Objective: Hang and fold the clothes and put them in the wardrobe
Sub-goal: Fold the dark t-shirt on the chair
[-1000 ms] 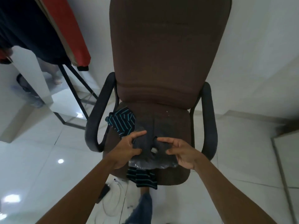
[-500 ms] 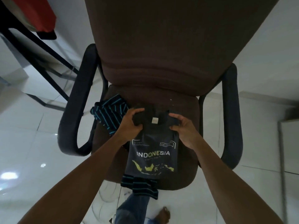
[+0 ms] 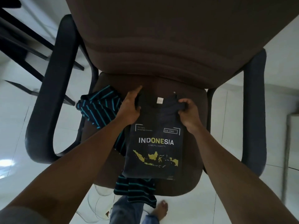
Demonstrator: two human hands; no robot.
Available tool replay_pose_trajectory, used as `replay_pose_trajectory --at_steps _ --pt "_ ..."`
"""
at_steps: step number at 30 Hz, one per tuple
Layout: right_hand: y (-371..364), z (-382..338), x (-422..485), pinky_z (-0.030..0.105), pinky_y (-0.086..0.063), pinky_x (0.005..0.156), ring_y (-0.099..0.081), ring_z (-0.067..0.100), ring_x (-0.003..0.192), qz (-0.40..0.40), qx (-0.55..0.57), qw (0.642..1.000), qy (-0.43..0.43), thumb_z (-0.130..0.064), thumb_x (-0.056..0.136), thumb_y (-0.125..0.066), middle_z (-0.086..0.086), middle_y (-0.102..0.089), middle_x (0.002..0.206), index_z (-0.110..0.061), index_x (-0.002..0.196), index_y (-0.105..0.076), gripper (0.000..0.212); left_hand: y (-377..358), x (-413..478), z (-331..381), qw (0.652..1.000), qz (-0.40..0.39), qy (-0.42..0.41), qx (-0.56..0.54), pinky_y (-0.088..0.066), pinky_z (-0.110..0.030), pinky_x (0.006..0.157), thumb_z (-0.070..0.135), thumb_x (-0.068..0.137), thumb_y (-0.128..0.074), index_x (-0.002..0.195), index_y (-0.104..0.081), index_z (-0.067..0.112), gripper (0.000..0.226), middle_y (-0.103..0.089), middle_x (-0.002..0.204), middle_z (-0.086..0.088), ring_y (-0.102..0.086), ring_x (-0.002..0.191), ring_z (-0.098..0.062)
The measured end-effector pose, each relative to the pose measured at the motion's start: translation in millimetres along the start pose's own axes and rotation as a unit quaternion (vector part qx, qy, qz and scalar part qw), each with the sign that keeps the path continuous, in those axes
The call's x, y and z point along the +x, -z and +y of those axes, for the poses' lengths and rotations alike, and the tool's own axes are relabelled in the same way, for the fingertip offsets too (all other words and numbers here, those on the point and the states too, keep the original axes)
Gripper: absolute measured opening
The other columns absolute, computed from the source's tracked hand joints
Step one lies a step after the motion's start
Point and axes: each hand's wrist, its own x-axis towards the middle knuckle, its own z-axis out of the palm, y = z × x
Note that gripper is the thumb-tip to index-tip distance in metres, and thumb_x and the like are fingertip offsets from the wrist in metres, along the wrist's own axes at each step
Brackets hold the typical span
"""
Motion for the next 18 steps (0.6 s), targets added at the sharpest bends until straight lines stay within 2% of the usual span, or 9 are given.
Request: replay_pose_trajectory --at_steps 2,3,5,7,9,10,13,16,18 --pt "2 1 -3 0.022 -0.051 0.085 -0.059 0.008 0.096 -0.011 -0.023 0.999 0.029 0.012 0.084 -0.055 0.002 -0.059 0.110 -0.013 0.116 -0.052 0.041 1 -4 7 0.998 0.025 0.023 0.048 -0.047 -0.048 0.104 0.009 0.087 -0.072 0.157 -0.010 0.038 0.098 -0.032 0.153 -0.002 -0.051 0.127 -0.033" --pt "4 2 -8 0.019 -0.050 0.084 -0.059 0.003 0.094 -0.002 -0.028 0.999 0.044 0.010 0.085 -0.057 0.002 -0.058 0.112 -0.015 0.118 -0.050 0.042 1 -8 10 0.996 0.047 0.038 0.067 -0.047 -0.049 0.103 0.014 0.085 -0.075 0.157 -0.008 0.038 0.101 -0.030 0.153 -0.003 -0.050 0.128 -0.033" --pt "7 8 -22 0.006 -0.046 0.075 -0.058 -0.004 0.084 0.041 -0.032 0.997 0.050 0.005 0.086 -0.058 0.003 -0.058 0.113 -0.016 0.119 -0.051 0.040 0 -25 11 0.992 0.082 0.061 0.070 -0.049 -0.048 0.100 0.022 0.081 -0.080 0.152 -0.023 0.026 0.091 -0.034 0.147 -0.007 -0.050 0.125 -0.033" --pt "9 16 -48 0.002 -0.043 0.063 -0.057 -0.001 0.078 0.061 -0.036 0.997 0.010 -0.004 0.089 -0.062 0.003 -0.062 0.105 -0.018 0.115 -0.053 0.031 -5 -50 8 0.991 0.069 0.103 0.051 -0.052 -0.042 0.092 0.029 0.078 -0.082 0.132 -0.043 0.017 0.067 -0.050 0.127 -0.007 -0.057 0.113 -0.029" --pt "8 31 -80 0.006 -0.046 0.065 -0.061 0.005 0.079 0.014 -0.037 0.999 -0.035 -0.015 0.092 -0.066 -0.003 -0.065 0.097 -0.021 0.114 -0.049 0.028 -12 -79 1 0.989 0.028 0.144 0.023 -0.051 -0.034 0.077 0.030 0.076 -0.084 0.112 -0.045 0.016 0.054 -0.058 0.102 0.000 -0.061 0.095 -0.021" --pt "7 40 -96 0.013 -0.051 0.071 -0.063 0.007 0.082 -0.020 -0.039 0.998 -0.047 -0.018 0.092 -0.067 -0.006 -0.065 0.098 -0.023 0.115 -0.046 0.031 -15 -94 -2 0.987 0.015 0.158 0.013 -0.048 -0.030 0.071 0.029 0.076 -0.085 0.106 -0.044 0.016 0.052 -0.057 0.095 0.003 -0.060 0.089 -0.017" --pt "4 64 -137 0.032 -0.056 0.083 -0.065 0.013 0.096 -0.076 -0.046 0.994 -0.065 -0.023 0.088 -0.070 -0.005 -0.066 0.113 -0.027 0.125 -0.037 0.050 -23 -132 -14 0.979 -0.017 0.201 -0.003 -0.041 -0.022 0.061 0.025 0.074 -0.086 0.104 -0.044 0.012 0.053 -0.057 0.089 0.002 -0.054 0.078 -0.009" --pt "2 83 -169 0.028 -0.050 0.088 -0.062 0.016 0.105 -0.112 -0.069 0.989 -0.072 -0.018 0.091 -0.068 -0.003 -0.062 0.121 -0.024 0.142 -0.027 0.066 -30 -159 -30 0.974 -0.043 0.222 -0.005 -0.048 -0.035 0.066 0.022 0.074 -0.086 0.101 -0.046 0.014 0.049 -0.062 0.087 -0.007 -0.058 0.078 -0.019" --pt "5 96 -183 0.022 -0.049 0.085 -0.065 0.019 0.109 -0.088 -0.082 0.991 -0.054 -0.013 0.094 -0.063 0.000 -0.065 0.123 -0.022 0.145 -0.028 0.062 -33 -173 -37 0.971 -0.024 0.236 -0.016 -0.051 -0.041 0.070 0.018 0.074 -0.085 0.098 -0.049 0.016 0.043 -0.063 0.087 -0.011 -0.061 0.082 -0.027"
